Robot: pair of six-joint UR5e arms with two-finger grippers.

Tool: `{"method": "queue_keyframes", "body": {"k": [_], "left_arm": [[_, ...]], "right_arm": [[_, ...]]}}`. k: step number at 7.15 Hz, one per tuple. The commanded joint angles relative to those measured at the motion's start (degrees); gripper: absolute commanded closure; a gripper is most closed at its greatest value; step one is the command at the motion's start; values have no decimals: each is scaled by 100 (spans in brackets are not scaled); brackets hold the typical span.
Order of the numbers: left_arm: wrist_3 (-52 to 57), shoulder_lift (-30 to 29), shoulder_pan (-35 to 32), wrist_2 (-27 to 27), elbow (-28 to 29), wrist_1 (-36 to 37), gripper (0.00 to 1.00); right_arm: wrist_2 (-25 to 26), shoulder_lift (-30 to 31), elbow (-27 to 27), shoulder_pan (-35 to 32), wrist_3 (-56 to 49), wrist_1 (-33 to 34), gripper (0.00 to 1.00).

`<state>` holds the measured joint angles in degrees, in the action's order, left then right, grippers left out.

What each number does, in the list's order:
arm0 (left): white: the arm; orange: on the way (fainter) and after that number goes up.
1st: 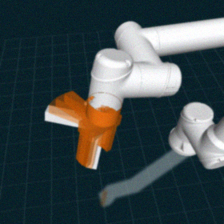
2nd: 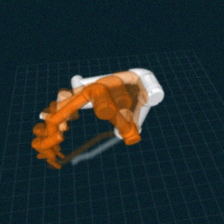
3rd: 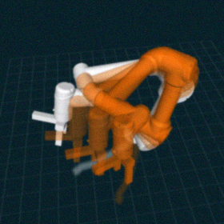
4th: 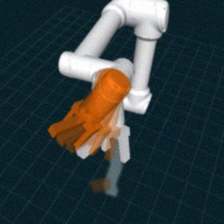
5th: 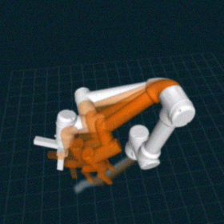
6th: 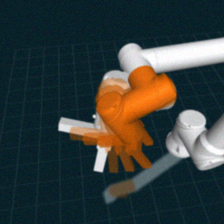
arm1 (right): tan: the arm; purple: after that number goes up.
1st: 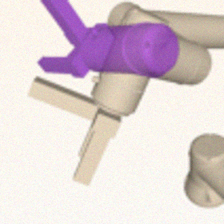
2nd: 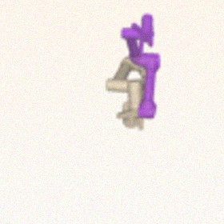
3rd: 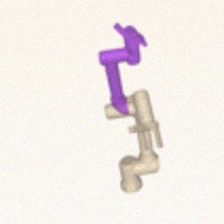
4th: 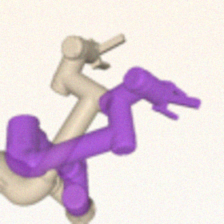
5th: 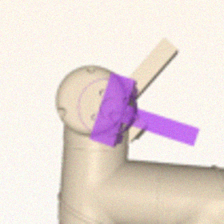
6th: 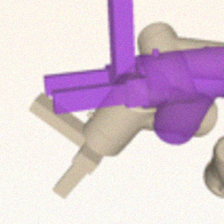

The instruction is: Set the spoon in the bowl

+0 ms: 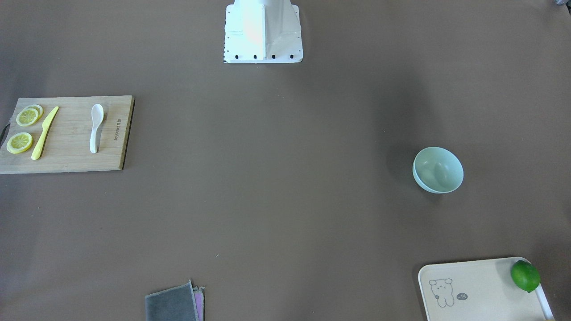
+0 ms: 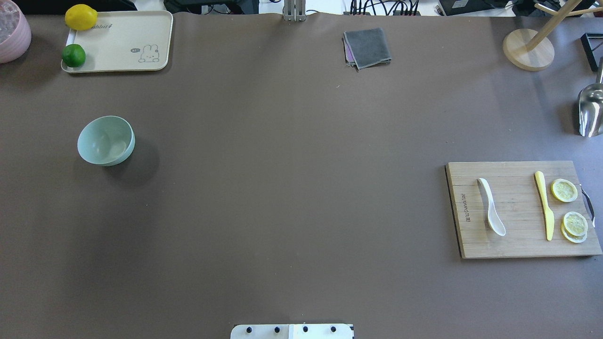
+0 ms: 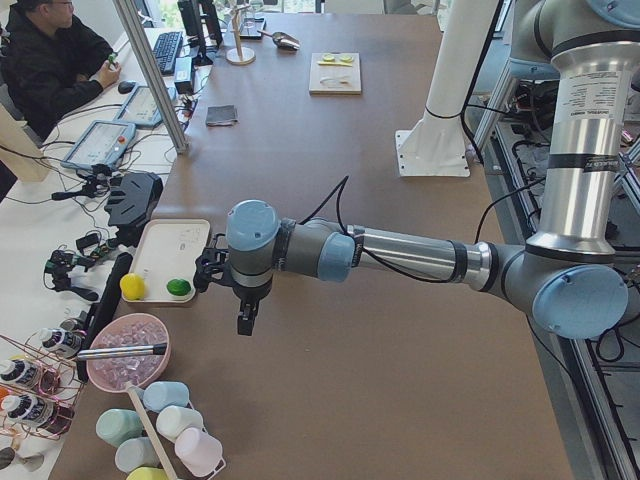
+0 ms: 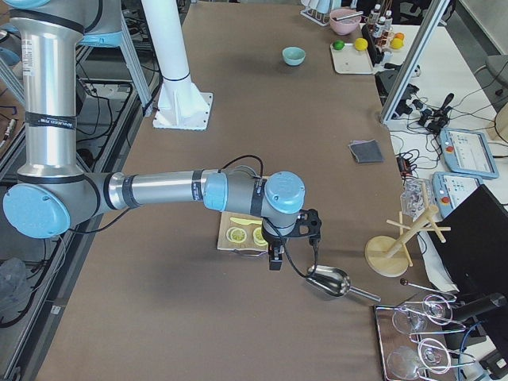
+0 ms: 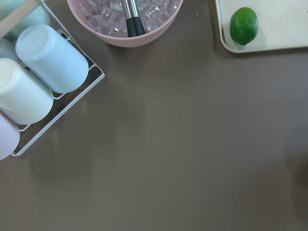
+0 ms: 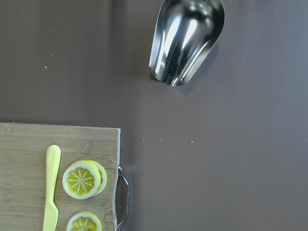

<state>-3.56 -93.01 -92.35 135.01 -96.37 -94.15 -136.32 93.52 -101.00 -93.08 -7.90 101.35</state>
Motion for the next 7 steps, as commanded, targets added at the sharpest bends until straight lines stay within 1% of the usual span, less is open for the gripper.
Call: {"method": "queue_keyframes", "body": {"k": [1,2,3,4,5,6,7], "left_arm": [[4,-269,41,51,-40,-277,2],[-205,-209,328,77,-40,-1193,2],[-964,-278,836,34,4,-1881,2],[-1581,-470,1380,25,82,-2079,2],[-2257,-846,1804,16,423,-2116,2],[-2907,-981,2234,-45,765,-2612,2],[-3514,-964,2517,-480,1117,-3522,2]], "right_arm": [[-9,-79,2,0,61,-150,0],[-9,-79,10,9,61,-150,0],[-9,-79,-7,9,69,-150,0],[-9,-79,-7,0,61,-159,0],[-26,-71,-7,9,69,-194,0],[-35,-71,-7,0,69,-194,0],[-35,-79,-7,0,69,-194,0]]}}
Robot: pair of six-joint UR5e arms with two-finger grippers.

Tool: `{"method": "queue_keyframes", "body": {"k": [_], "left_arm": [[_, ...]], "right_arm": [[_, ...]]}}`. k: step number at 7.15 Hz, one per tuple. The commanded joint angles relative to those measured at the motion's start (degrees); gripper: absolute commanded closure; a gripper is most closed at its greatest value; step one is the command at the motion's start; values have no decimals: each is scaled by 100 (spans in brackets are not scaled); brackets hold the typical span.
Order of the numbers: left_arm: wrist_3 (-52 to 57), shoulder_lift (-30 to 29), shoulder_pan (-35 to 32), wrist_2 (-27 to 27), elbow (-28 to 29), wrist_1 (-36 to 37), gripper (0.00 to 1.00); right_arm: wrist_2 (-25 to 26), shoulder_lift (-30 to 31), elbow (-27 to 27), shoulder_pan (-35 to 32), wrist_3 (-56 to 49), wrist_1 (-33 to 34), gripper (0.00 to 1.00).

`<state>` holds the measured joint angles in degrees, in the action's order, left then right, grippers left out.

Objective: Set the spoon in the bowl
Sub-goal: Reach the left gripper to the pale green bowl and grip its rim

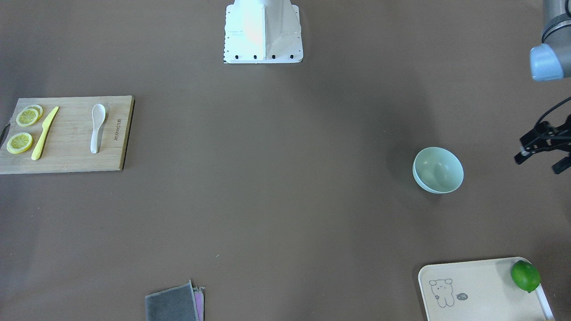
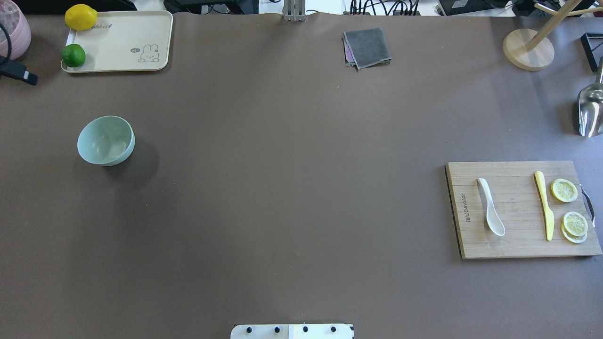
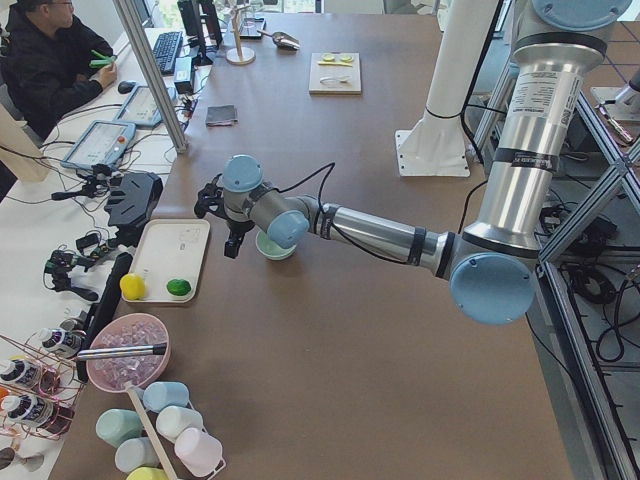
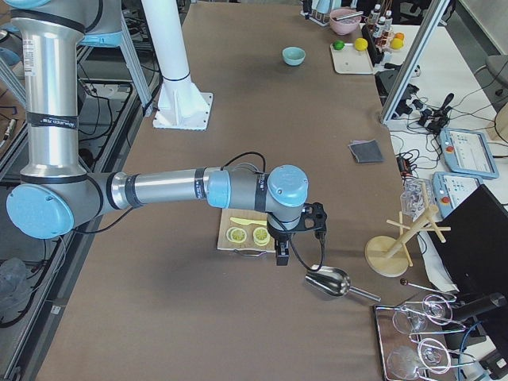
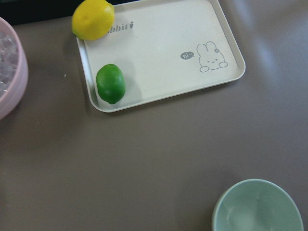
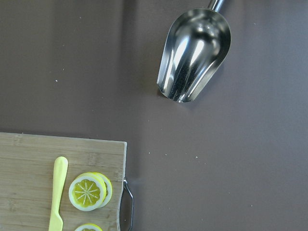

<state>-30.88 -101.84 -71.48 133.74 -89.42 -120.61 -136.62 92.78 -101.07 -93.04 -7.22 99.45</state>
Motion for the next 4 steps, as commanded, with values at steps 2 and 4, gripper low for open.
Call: {"method": "queue_keyframes", "body": {"k": [2,4], "left_arm": [[-1412,-117,1107,-830,1073,-1797,2],[-1456,-47,1302,-859,1120,-1834,2]], "right_arm": [[12,-58,8,5,1,-5,0],[21,-94,8,-3,10,-5,0]]}}
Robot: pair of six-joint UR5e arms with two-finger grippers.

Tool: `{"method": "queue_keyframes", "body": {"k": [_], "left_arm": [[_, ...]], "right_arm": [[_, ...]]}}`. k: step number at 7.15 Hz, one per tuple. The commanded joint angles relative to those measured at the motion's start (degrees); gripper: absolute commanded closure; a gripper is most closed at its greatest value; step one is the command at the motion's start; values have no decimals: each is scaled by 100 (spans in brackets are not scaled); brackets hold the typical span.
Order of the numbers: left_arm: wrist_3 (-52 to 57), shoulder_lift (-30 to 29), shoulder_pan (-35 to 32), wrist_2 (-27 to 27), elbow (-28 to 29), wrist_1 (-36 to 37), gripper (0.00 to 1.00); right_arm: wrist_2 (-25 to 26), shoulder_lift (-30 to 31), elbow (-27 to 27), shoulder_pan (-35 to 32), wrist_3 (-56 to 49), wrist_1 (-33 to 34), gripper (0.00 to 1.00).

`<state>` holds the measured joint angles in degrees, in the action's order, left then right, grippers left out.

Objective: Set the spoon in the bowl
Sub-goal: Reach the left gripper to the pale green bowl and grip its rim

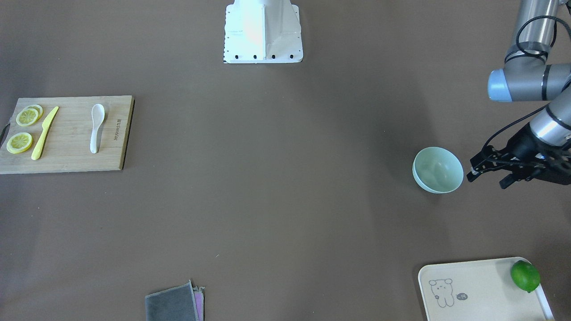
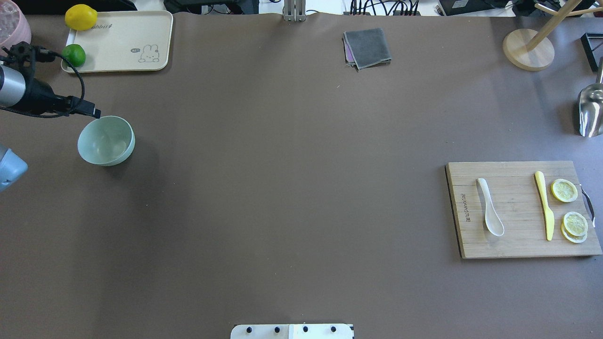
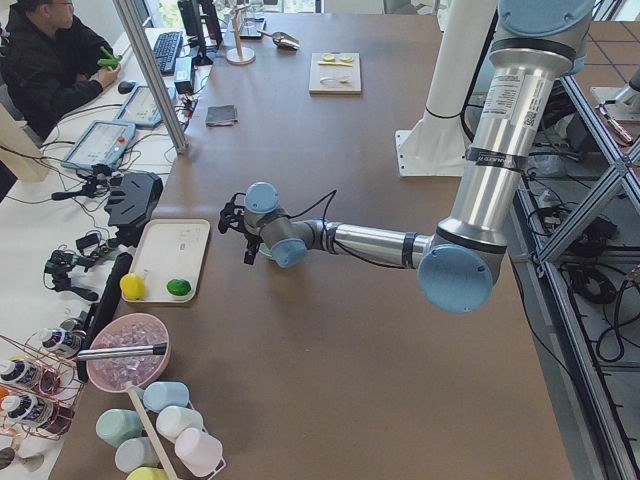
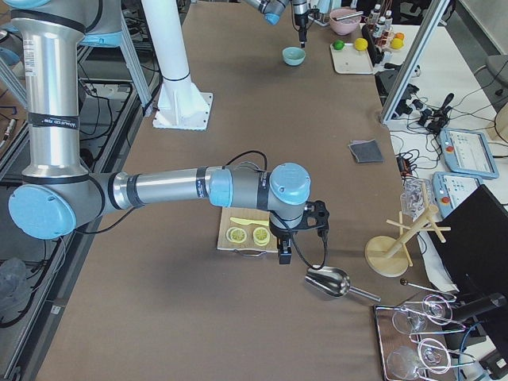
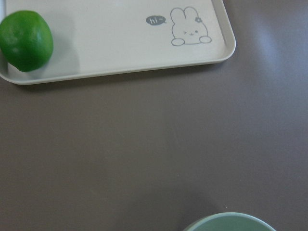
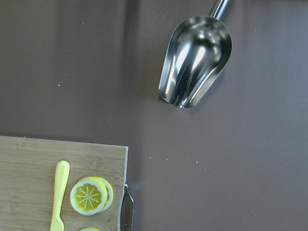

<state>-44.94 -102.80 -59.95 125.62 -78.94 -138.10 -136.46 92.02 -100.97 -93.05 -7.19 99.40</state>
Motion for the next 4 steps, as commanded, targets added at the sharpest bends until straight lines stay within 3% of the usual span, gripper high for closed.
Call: {"method": "queue_keyframes", "body": {"k": [1,2,3,4], "left_arm": [[-59,67,159,-20,54,-85,2],[-24,198,186,-11,28,-85,3],[-50,242,212,-2,54,-259,37],[-24,321,264,-2,98,-409,51]], "right_arm": [[-4,-17,-10,-3,51,0,0],[-13,-17,-10,-3,103,0,0],[-13,-17,-10,-3,113,0,0],[-13,-17,-10,6,139,0,0]]}}
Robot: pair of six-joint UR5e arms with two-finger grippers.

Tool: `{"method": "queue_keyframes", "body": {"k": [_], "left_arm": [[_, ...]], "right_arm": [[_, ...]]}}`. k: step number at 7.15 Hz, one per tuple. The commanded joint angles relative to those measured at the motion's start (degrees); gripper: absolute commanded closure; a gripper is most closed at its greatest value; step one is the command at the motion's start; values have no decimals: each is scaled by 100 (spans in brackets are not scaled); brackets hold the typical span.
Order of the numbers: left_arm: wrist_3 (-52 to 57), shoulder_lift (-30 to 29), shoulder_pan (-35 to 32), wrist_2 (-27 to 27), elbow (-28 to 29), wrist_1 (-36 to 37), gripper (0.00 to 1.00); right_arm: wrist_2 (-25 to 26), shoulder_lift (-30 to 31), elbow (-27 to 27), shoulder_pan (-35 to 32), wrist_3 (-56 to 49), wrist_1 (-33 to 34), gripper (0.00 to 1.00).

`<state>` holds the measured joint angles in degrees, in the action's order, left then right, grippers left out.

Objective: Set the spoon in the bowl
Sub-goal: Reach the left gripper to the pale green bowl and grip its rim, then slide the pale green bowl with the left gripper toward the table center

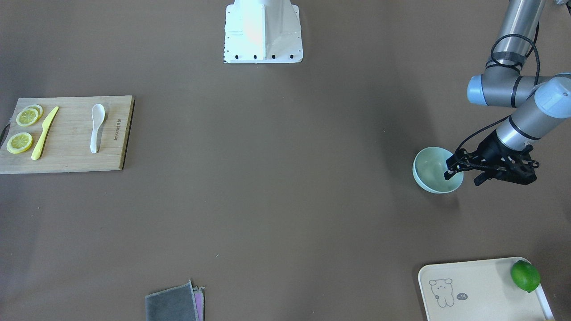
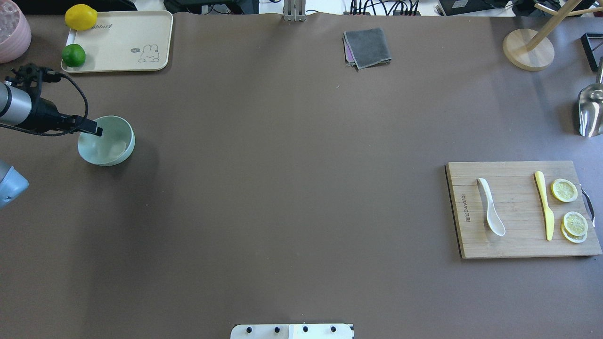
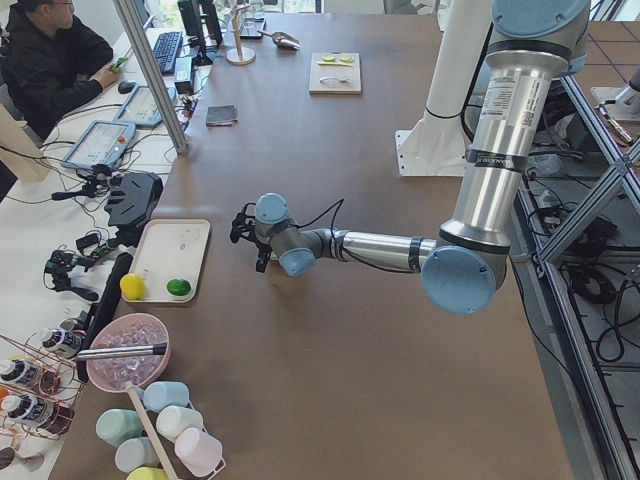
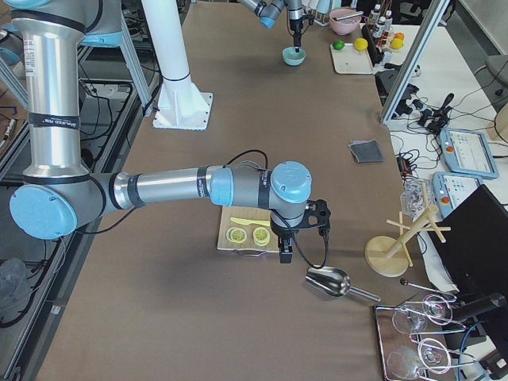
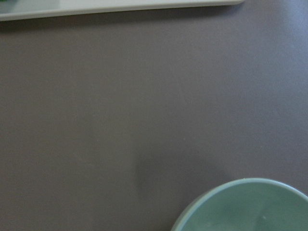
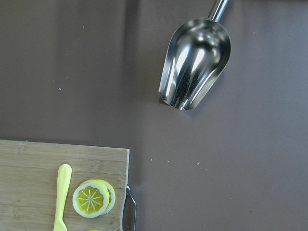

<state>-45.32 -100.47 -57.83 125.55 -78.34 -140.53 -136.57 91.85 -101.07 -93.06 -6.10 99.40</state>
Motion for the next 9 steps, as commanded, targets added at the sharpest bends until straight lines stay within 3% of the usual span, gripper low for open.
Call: {"method": "queue_keyframes", "body": {"k": [1,2,3,5,6,8,9], "left_arm": [[-12,98,139,5,29,-176,63],[-12,98,184,13,20,-185,90],[-21,115,184,48,-41,-185,100],[-430,72,-216,1308,-322,50,100],[-1052,-85,-342,1453,-584,226,100],[-1949,-855,-291,1333,-1007,945,100],[-2459,-1339,-3,610,-1043,1105,100]], "right_arm": [[7,-27,8,7,30,0,0],[7,-36,8,-2,30,0,0],[16,-36,-1,7,30,0,0],[16,-44,-1,-2,39,9,0],[16,-36,-1,-2,39,0,0],[16,-332,-1,7,21,9,0],[373,-709,-1,285,21,35,0]]}}
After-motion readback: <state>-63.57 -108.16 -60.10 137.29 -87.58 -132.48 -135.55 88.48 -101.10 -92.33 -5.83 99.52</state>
